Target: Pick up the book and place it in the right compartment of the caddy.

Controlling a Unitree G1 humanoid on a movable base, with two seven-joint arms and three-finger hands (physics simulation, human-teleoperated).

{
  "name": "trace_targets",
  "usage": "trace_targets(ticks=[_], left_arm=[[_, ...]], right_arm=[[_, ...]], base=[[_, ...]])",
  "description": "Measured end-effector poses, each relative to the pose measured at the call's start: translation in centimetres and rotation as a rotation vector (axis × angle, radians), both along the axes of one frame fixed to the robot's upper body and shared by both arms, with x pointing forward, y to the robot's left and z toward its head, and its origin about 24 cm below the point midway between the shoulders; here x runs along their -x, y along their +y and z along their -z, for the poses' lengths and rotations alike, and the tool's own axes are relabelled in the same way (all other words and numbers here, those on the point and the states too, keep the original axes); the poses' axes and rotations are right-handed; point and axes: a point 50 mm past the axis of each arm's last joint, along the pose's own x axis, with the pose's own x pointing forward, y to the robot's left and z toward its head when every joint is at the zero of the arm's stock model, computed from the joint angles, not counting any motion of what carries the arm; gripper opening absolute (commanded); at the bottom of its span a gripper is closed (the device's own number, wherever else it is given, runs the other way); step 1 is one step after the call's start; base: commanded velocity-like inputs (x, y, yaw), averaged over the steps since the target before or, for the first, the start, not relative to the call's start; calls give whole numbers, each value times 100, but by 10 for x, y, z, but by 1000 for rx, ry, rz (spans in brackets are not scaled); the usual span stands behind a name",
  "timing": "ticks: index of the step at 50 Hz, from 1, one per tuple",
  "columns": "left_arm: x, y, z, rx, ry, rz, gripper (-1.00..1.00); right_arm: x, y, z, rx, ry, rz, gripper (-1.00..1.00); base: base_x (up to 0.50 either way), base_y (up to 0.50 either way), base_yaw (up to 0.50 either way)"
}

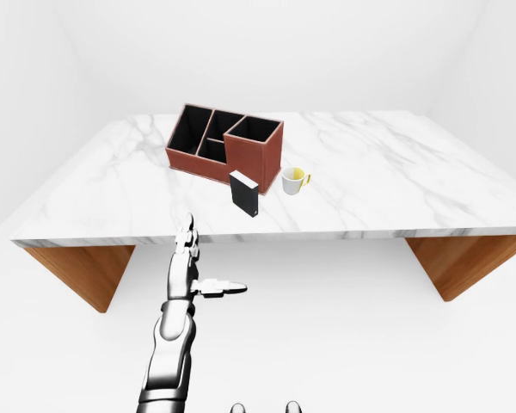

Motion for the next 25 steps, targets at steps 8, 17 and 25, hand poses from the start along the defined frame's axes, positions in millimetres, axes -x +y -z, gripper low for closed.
trace_targets(ticks=[8, 17, 25], left_arm=[[0, 0, -1, 3, -4, 1, 100], [0, 0, -1, 3, -4, 4, 100], [0, 0, 0, 2, -1, 8, 100]], right_arm=[[7, -5, 9, -32, 15, 13, 100], [15, -11, 18, -62, 36, 28, 100], [20, -14, 25, -79, 57, 37, 100]], base=[[0, 0, 0], [0, 0, 0], [0, 0, 0]])
